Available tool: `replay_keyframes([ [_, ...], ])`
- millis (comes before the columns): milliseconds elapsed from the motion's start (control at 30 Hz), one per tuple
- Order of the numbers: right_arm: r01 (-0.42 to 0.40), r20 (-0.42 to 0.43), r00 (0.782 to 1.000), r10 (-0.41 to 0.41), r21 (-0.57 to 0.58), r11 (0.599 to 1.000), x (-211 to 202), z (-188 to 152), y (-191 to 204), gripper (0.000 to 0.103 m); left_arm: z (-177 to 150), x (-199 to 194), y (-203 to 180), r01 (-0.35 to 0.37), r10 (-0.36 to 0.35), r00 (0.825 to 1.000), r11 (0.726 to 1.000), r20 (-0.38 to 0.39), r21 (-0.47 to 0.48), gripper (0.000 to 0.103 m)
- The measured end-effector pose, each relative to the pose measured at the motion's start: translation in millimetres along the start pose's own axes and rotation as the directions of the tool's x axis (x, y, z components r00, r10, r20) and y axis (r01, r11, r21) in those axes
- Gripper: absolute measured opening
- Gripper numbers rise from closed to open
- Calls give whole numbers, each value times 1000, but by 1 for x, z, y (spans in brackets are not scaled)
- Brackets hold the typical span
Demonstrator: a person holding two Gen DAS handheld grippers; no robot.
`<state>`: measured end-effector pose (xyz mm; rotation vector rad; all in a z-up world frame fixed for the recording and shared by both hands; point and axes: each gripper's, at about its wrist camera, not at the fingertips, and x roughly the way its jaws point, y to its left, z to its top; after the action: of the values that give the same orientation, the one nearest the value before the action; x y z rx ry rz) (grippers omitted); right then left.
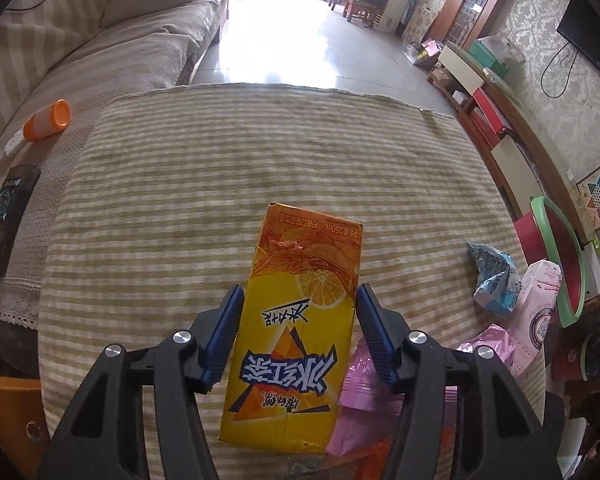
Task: Collect trash
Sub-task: 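Move both grippers back to the table and grasp the orange juice box with the left, then grasp the pink wrapper with the right gripper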
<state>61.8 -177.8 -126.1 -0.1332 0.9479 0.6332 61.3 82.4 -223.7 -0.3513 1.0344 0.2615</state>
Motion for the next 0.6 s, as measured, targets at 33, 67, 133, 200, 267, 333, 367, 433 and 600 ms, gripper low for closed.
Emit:
replay_keyframes([
  [33,-19,-14,1000,18,-59,998,7,3,9,89,-2,-7,4,-6,6,1000,1000,14,-3,55],
  [67,-43,-36,999,39,-128,991,15,8,19,89,-5,-15,11,-15,16,999,1000,31,-7,55],
  [133,-73,-83,995,55,-235,969,33,16,37,89,-9,-25,22,-30,31,998,999,52,-16,55],
  [200,-116,-123,989,80,-315,942,48,22,51,89,-13,-35,33,-45,47,997,999,65,-30,55],
  [267,-149,-158,983,97,-368,918,64,29,64,89,-17,-41,40,-61,64,995,997,76,-46,55],
  [333,-171,-185,977,106,-384,907,79,33,71,89,-21,-43,48,-76,81,993,995,81,-61,55],
  [367,-183,-200,973,112,-384,905,86,35,74,89,-23,-43,52,-79,84,993,994,77,-71,55],
  [433,-203,-235,965,119,-379,903,101,36,83,89,-26,-42,56,-84,90,993,993,74,-83,55],
  [600,-216,-270,955,121,-358,908,118,34,88,89,-28,-39,62,-95,102,992,991,71,-97,56],
])
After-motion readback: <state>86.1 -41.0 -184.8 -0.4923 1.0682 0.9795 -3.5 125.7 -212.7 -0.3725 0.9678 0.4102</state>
